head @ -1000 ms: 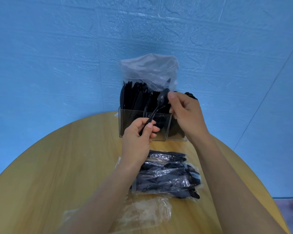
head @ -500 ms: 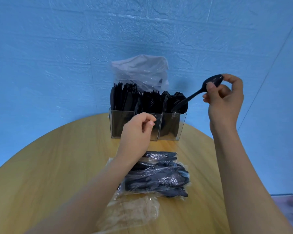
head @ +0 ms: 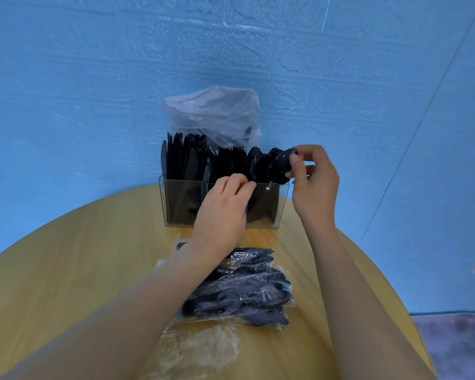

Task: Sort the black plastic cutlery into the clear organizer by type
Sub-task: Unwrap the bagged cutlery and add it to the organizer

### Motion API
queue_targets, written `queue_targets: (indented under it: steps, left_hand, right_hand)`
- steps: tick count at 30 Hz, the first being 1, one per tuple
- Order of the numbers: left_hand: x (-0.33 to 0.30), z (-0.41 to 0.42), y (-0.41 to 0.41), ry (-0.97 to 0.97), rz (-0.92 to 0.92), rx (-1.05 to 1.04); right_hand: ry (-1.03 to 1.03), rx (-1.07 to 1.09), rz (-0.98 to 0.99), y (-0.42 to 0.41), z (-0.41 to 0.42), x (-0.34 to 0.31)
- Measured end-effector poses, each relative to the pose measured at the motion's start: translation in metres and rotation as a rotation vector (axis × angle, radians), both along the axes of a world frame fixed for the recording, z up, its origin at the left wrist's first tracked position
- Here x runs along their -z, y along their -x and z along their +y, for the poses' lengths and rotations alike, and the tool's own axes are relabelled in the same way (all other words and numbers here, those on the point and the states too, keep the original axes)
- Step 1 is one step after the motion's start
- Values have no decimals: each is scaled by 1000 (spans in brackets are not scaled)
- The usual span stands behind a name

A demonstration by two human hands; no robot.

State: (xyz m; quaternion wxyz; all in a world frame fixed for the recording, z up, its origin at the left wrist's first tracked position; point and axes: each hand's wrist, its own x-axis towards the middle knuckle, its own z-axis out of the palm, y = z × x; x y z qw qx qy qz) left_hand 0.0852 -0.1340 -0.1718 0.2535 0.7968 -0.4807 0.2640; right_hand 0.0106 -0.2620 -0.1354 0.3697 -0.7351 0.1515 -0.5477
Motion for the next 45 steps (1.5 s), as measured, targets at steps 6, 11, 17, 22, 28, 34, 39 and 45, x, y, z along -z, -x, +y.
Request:
queue_targets:
  steps: [6,11,17,22,28,34,39,45]
  left_hand:
    - [-4,-2,-1,2,37,28]
    - [-6,0,-1,-6,64,38]
    - [-10,10,1,-75,77,72]
    - [-14,36,8,-99,93,70]
    - [-10,82,29,-68,183,67]
    - [5,133,52,-36,265,42]
    - [27,159,57,-25,353,-34]
    - [39,161,54,22,448,-46]
  right_hand:
    - [158,155,121,-9,2,17]
    - [474,391,277,-14,8,30]
    - [350,296,341,-4,14,17]
    - [266,161,420,17,33,4]
    - [212,-30,536,49,79,7]
    - [314,-115,724,67,115,24]
    - [390,-115,883,74,128,37]
    - [465,-85,985,78,131,46]
